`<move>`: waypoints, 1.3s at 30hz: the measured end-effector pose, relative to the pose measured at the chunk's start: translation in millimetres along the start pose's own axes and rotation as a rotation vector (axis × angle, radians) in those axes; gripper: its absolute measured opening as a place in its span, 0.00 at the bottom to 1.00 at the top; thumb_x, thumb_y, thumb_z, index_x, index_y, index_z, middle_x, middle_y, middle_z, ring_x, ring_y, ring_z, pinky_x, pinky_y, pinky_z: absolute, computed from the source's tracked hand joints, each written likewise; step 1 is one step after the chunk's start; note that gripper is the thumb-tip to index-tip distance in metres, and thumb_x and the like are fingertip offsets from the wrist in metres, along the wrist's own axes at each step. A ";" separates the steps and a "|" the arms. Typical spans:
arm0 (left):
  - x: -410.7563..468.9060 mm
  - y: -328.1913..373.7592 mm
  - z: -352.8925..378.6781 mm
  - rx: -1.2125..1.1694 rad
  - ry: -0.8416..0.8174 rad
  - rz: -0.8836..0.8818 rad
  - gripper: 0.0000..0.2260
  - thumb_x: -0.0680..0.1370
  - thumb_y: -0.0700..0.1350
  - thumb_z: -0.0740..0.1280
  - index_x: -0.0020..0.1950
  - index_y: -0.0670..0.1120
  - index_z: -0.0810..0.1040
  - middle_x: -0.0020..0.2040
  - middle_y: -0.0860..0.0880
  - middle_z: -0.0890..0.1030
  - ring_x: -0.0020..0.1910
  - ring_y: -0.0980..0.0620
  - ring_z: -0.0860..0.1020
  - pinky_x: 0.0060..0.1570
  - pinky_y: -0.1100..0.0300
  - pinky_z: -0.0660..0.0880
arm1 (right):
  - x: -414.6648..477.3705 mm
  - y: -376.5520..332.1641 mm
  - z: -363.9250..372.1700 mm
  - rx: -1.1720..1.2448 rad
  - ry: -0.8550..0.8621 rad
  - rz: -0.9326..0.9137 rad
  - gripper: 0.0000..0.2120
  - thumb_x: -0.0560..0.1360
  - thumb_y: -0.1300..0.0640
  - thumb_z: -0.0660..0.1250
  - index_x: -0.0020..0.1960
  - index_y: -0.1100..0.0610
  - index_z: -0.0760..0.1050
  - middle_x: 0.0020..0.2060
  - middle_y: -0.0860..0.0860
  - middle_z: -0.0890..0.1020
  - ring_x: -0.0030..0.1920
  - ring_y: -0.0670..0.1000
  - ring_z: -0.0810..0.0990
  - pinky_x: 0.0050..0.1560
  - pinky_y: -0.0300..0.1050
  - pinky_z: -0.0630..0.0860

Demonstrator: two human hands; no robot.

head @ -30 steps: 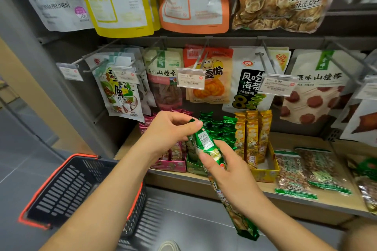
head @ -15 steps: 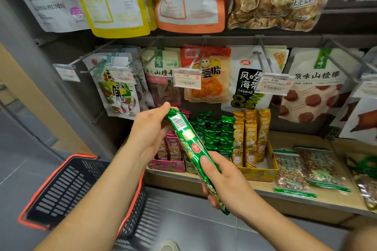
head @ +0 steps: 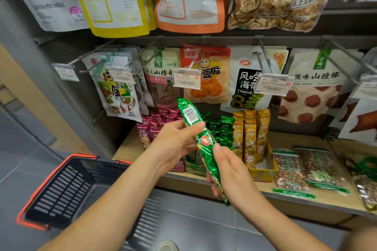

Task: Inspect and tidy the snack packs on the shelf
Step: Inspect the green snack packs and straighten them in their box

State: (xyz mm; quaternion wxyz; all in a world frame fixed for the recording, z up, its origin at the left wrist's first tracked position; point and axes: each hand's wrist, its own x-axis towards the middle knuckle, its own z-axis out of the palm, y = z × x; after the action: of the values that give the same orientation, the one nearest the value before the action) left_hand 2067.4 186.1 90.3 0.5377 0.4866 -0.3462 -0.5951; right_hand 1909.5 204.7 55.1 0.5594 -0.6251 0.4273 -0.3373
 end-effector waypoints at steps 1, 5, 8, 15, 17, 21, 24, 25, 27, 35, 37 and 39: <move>-2.2 -2.9 4.0 0.014 -0.045 -0.023 0.08 0.74 0.42 0.70 0.51 0.40 0.78 0.29 0.52 0.79 0.24 0.60 0.75 0.35 0.63 0.78 | 0.1 -0.6 -0.6 -0.026 0.001 -0.011 0.28 0.70 0.30 0.49 0.49 0.52 0.71 0.36 0.60 0.80 0.26 0.51 0.77 0.29 0.47 0.74; -2.8 -2.2 6.5 0.114 -0.002 -0.026 0.11 0.70 0.44 0.74 0.49 0.41 0.81 0.41 0.43 0.84 0.36 0.52 0.83 0.36 0.61 0.79 | 4.1 0.7 -4.4 -0.061 -0.044 0.009 0.28 0.68 0.28 0.49 0.57 0.45 0.68 0.45 0.53 0.80 0.37 0.46 0.82 0.40 0.43 0.79; -4.0 -2.1 1.3 0.449 -0.025 0.074 0.05 0.71 0.41 0.76 0.46 0.46 0.83 0.40 0.48 0.86 0.37 0.55 0.83 0.36 0.64 0.77 | 15.4 -3.3 -17.4 -0.048 -0.057 0.010 0.34 0.65 0.28 0.55 0.67 0.43 0.64 0.55 0.44 0.78 0.52 0.39 0.79 0.52 0.40 0.76; -9.8 -23.2 18.3 0.917 -0.212 0.115 0.11 0.68 0.52 0.75 0.46 0.48 0.82 0.41 0.47 0.84 0.38 0.51 0.81 0.47 0.48 0.78 | 23.7 -12.4 -40.3 0.059 0.170 -0.098 0.23 0.71 0.47 0.71 0.64 0.48 0.73 0.56 0.53 0.81 0.55 0.51 0.81 0.51 0.49 0.81; -9.7 -24.2 17.2 0.916 -0.209 0.107 0.12 0.68 0.53 0.76 0.47 0.51 0.81 0.42 0.49 0.84 0.41 0.51 0.82 0.47 0.48 0.78 | 26.4 -14.9 -47.3 0.195 0.285 -0.090 0.13 0.73 0.52 0.70 0.57 0.53 0.76 0.48 0.53 0.84 0.47 0.51 0.83 0.46 0.48 0.81; -11.6 -21.3 7.0 0.958 -0.271 0.046 0.16 0.67 0.56 0.76 0.49 0.49 0.82 0.43 0.48 0.85 0.39 0.54 0.80 0.43 0.51 0.77 | 30.0 -19.5 -75.2 0.428 0.509 -0.037 0.08 0.78 0.51 0.66 0.46 0.56 0.76 0.40 0.53 0.79 0.42 0.50 0.79 0.46 0.50 0.77; -10.3 -11.2 -5.2 0.921 -0.316 -0.020 0.15 0.69 0.53 0.76 0.52 0.48 0.82 0.44 0.52 0.85 0.40 0.54 0.82 0.47 0.51 0.79 | 30.5 -18.7 -85.7 0.514 0.559 0.010 0.10 0.79 0.50 0.64 0.46 0.57 0.75 0.41 0.53 0.80 0.43 0.50 0.80 0.50 0.54 0.78; -9.2 -8.2 -9.1 0.884 -0.323 -0.027 0.13 0.71 0.50 0.76 0.52 0.48 0.82 0.42 0.52 0.85 0.39 0.54 0.82 0.46 0.53 0.79 | 30.6 -18.3 -86.1 0.541 0.558 0.031 0.10 0.79 0.50 0.64 0.48 0.57 0.75 0.41 0.53 0.81 0.42 0.49 0.81 0.49 0.53 0.79; -6.3 -3.4 -15.6 0.794 -0.310 -0.041 0.11 0.72 0.46 0.76 0.52 0.49 0.81 0.40 0.51 0.84 0.38 0.52 0.82 0.43 0.54 0.80 | 30.4 -16.7 -86.7 0.583 0.543 0.069 0.11 0.79 0.50 0.64 0.52 0.58 0.75 0.43 0.53 0.83 0.42 0.48 0.83 0.48 0.52 0.82; -1.1 11.0 -37.7 0.525 -0.006 0.098 0.23 0.63 0.74 0.69 0.42 0.56 0.81 0.29 0.50 0.76 0.23 0.54 0.71 0.22 0.65 0.66 | 28.1 -9.0 -90.3 0.451 0.274 0.218 0.18 0.75 0.43 0.66 0.58 0.54 0.74 0.45 0.51 0.86 0.42 0.54 0.86 0.33 0.43 0.80; 0.6 9.5 -40.0 0.462 0.051 0.070 0.23 0.64 0.76 0.66 0.39 0.57 0.79 0.28 0.50 0.73 0.23 0.54 0.67 0.22 0.66 0.63 | 27.5 -8.5 -88.4 0.502 0.227 0.210 0.22 0.71 0.44 0.69 0.59 0.56 0.75 0.43 0.52 0.86 0.40 0.53 0.86 0.33 0.41 0.79; 2.0 6.7 -40.5 0.398 0.089 0.051 0.20 0.67 0.74 0.66 0.38 0.57 0.78 0.29 0.50 0.72 0.23 0.54 0.65 0.21 0.66 0.61 | 26.5 -9.6 -87.1 0.604 0.195 0.213 0.24 0.69 0.49 0.72 0.60 0.60 0.75 0.48 0.57 0.85 0.43 0.55 0.86 0.35 0.41 0.80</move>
State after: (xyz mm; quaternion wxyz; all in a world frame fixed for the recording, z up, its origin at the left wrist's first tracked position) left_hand 2108.1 187.5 84.5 0.4605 0.6003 -0.4450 -0.4791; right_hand 1843.5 144.9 75.9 0.7079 -0.3477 0.4227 -0.4465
